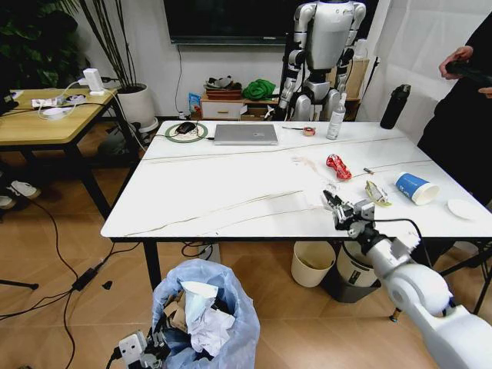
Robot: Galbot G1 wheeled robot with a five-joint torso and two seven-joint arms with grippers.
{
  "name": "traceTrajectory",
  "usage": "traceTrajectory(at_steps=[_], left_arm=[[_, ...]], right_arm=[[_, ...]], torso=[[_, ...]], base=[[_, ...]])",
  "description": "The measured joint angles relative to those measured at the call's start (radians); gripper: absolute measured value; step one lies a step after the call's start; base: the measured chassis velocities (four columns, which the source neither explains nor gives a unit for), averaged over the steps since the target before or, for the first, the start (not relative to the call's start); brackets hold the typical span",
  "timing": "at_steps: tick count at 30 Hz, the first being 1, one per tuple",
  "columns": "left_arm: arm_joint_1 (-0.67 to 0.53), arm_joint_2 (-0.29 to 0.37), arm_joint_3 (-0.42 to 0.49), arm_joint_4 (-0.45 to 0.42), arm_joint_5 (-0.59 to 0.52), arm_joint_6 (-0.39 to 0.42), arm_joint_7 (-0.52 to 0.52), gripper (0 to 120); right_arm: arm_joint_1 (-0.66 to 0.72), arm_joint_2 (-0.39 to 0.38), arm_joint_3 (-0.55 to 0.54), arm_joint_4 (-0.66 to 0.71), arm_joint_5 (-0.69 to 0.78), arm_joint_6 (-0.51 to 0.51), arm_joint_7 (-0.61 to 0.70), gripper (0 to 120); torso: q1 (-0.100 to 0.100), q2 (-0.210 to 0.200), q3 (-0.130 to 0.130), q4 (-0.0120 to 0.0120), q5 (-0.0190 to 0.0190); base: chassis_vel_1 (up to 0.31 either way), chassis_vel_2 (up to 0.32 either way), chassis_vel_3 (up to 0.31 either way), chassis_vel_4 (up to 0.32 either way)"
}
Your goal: Pick up the trash bin and place the trash from the table into it.
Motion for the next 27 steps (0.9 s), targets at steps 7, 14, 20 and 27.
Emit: traceTrajectory(at_steps=[7,14,20,27], left_arm=[[0.019,0.04,-0.019,-0.015,-0.027,0.019,-0.01,0],[0.039,0.064,-0.036,-0.028,-0.033,0.026,-0.016,0],[0.034,0.05,-0.033,-0.028,-0.027,0.032,-0.015,0],[0.047,0.031,-0.032,-0.048,-0.013,0.033,-0.015,0]], right_arm=[[-0.111,-0.009,-0.233,0.263,0.209,0.079,-0.076,0],[-0.042,-0.001,-0.572,0.205,0.2,0.131,-0.127,0],[0.075,0.039,-0.796,0.111,0.173,0.151,-0.141,0],[0.157,0.08,-0.907,0.024,0.11,0.138,-0.097,0]], torso=[[0.0,0.0,0.0,0.0007,0.0],[0.0,0.0,0.0,0.0006,-0.0006],[0.0,0.0,0.0,0.0006,-0.0001],[0.0,0.0,0.0,0.0006,-0.0001]], base=[[0.0,0.0,0.0,0.0],[0.0,0.0,0.0,0.0],[0.0,0.0,0.0,0.0],[0.0,0.0,0.0,0.0]])
